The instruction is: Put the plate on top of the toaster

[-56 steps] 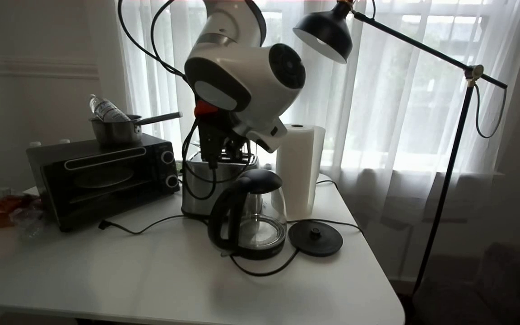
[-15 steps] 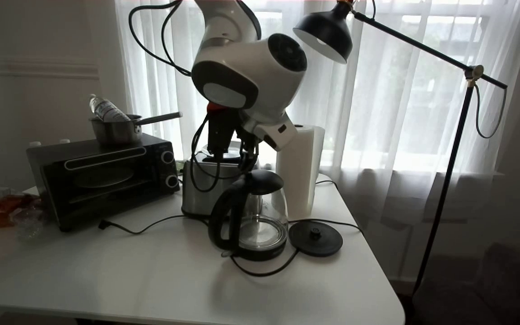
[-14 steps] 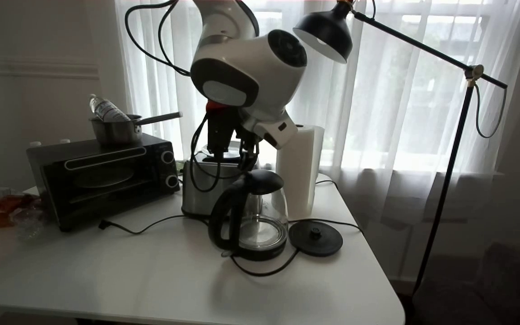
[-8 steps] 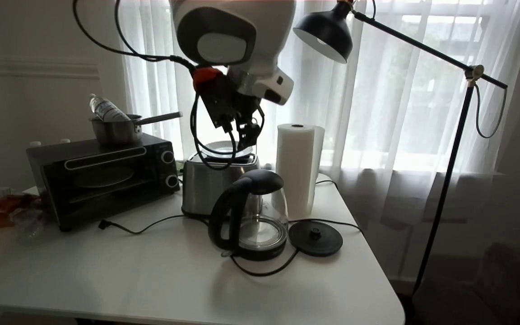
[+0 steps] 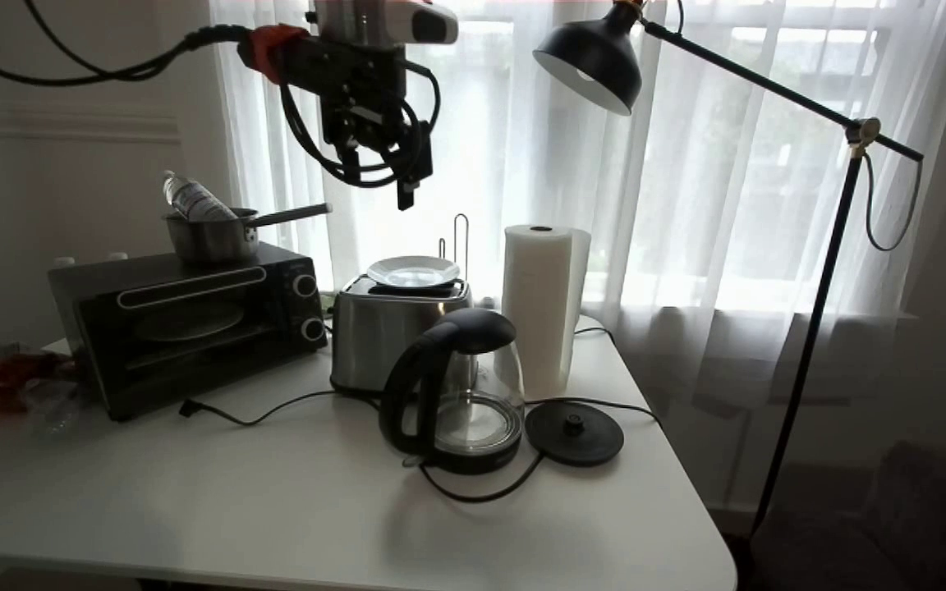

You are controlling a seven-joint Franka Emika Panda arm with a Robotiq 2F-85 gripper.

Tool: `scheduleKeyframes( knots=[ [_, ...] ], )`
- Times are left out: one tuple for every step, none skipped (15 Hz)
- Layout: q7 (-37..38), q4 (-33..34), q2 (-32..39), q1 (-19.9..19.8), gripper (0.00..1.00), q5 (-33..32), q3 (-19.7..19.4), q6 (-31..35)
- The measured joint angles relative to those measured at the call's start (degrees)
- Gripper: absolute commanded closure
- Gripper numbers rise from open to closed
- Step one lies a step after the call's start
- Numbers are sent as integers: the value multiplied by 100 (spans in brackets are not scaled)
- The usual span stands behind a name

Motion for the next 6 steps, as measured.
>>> scheduleKeyframes(
  knots=[
    [22,-150,-201,2,0,-269,90,70],
    [25,-347,-421,5,0,-512,167,186],
    [21,-587,-663,7,0,-722,219,364],
    [25,-726,-803,22,0,-753,225,405],
    [25,-737,-830,33,0,-753,215,401],
    [25,-720,-807,35,0,-753,202,401]
  ],
)
